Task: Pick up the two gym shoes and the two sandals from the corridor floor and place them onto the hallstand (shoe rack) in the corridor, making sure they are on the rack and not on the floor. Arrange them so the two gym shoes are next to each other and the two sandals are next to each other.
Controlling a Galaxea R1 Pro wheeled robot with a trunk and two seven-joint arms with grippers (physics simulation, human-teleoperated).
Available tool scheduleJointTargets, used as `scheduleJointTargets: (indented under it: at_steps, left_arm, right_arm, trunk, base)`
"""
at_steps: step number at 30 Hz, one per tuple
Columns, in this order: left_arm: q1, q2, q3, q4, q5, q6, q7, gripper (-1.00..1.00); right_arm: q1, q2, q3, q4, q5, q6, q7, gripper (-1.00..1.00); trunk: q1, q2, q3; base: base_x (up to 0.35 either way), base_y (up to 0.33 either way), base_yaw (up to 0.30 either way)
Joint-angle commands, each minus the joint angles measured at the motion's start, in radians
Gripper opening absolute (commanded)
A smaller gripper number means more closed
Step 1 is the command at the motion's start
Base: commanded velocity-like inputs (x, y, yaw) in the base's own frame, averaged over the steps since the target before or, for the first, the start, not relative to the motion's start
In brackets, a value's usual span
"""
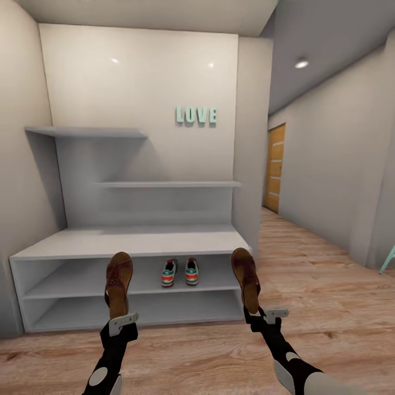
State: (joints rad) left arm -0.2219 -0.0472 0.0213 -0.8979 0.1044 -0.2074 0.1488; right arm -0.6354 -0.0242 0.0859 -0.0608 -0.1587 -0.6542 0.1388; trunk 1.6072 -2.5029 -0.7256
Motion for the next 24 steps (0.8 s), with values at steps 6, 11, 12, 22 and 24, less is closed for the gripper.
scheduleJointTargets:
  at_steps: [6,11,12,22,24]
  left_arm:
    - [-0.001,0.000,0.000,0.000,0.006,-0.003,0.000,-1.00]
    - [-0.001,0.000,0.000,0.000,0.006,-0.003,0.000,-1.00]
    - [-0.001,0.000,0.000,-0.001,0.006,-0.003,0.000,-1.00]
    - [-0.001,0.000,0.000,-0.001,0.007,-0.003,0.000,-1.00]
    - [-0.001,0.000,0.000,-0.001,0.007,-0.003,0.000,-1.00]
  right_arm:
    - [-0.001,0.000,0.007,0.001,-0.015,-0.002,0.005,-1.00]
    - [-0.001,0.000,0.006,0.001,-0.015,-0.002,0.005,-1.00]
    - [-0.001,0.000,0.007,0.001,-0.015,-0.002,0.005,-1.00]
    - [-0.001,0.000,0.006,0.001,-0.015,-0.003,0.005,-1.00]
    - [-0.001,0.000,0.006,0.001,-0.015,-0.002,0.005,-1.00]
  trunk:
    - [0.000,-0.001,-0.001]
    - [0.000,-0.001,-0.001]
    - [0.000,-0.001,-0.001]
    - [0.000,-0.001,-0.001]
    - [0.000,-0.001,-0.001]
  base:
    - [-0.104,0.313,0.000]
    - [-0.104,0.313,0.107]
    - [-0.104,0.313,0.241]
    - [-0.092,0.314,0.058]
    - [-0.020,0.314,0.002]
